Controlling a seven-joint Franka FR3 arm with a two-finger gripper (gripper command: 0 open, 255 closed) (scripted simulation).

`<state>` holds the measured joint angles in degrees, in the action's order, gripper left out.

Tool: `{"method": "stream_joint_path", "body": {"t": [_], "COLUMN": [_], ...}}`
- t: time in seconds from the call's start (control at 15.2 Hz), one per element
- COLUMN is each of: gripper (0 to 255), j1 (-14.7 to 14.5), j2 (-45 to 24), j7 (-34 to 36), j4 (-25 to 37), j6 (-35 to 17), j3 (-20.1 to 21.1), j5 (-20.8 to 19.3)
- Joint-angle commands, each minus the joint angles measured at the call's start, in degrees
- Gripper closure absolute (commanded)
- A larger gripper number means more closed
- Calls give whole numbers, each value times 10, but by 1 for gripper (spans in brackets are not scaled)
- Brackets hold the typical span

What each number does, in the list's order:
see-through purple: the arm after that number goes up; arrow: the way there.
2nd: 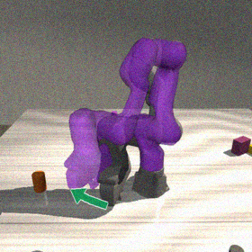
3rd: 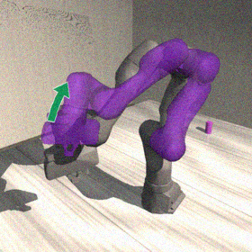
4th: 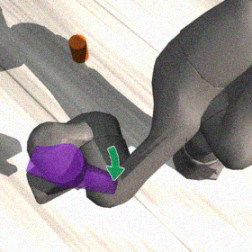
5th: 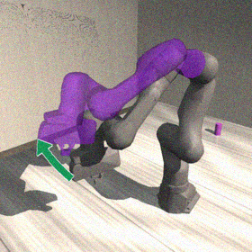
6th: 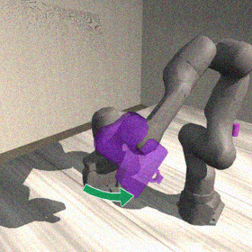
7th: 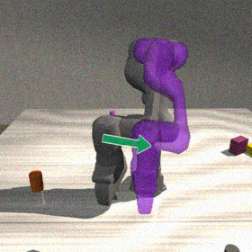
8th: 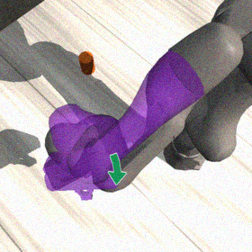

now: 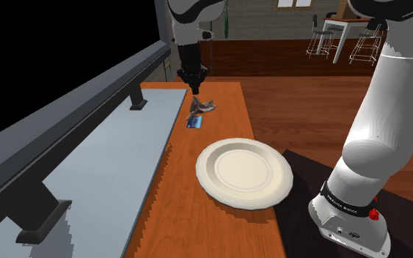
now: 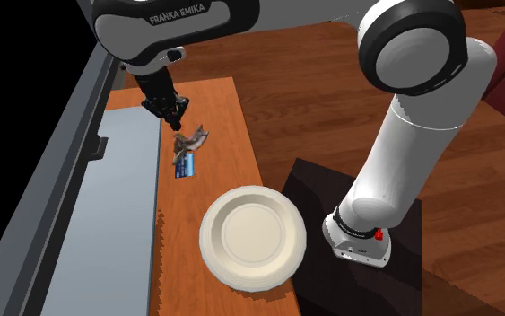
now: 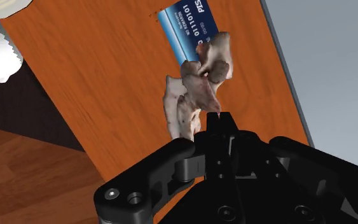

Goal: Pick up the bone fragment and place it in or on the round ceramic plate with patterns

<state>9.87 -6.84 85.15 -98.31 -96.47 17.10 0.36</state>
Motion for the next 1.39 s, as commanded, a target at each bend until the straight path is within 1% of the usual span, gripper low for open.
{"method": "stream_joint_path", "body": {"t": [0.0,0.07,0.13,0.26,0.33,0.4,0.53,0.99,1.32], "gripper": [255,255,0,0,0,0,0,0,0], "j1": [0,0,0,33,43,49,49,35,34], "j2": [1,1,1,85,120,151,199,170,168], "j7": [0,0,0,-61,-97,-136,-223,-230,-230], "j4": [15,7,7,-126,-186,-242,-341,-362,-364], "j6": [16,9,9,-94,-139,-180,-249,-303,-308], "j3": [0,0,0,-18,-30,-43,-73,-61,-60], "j5": [0,0,0,96,147,200,311,326,328]}}
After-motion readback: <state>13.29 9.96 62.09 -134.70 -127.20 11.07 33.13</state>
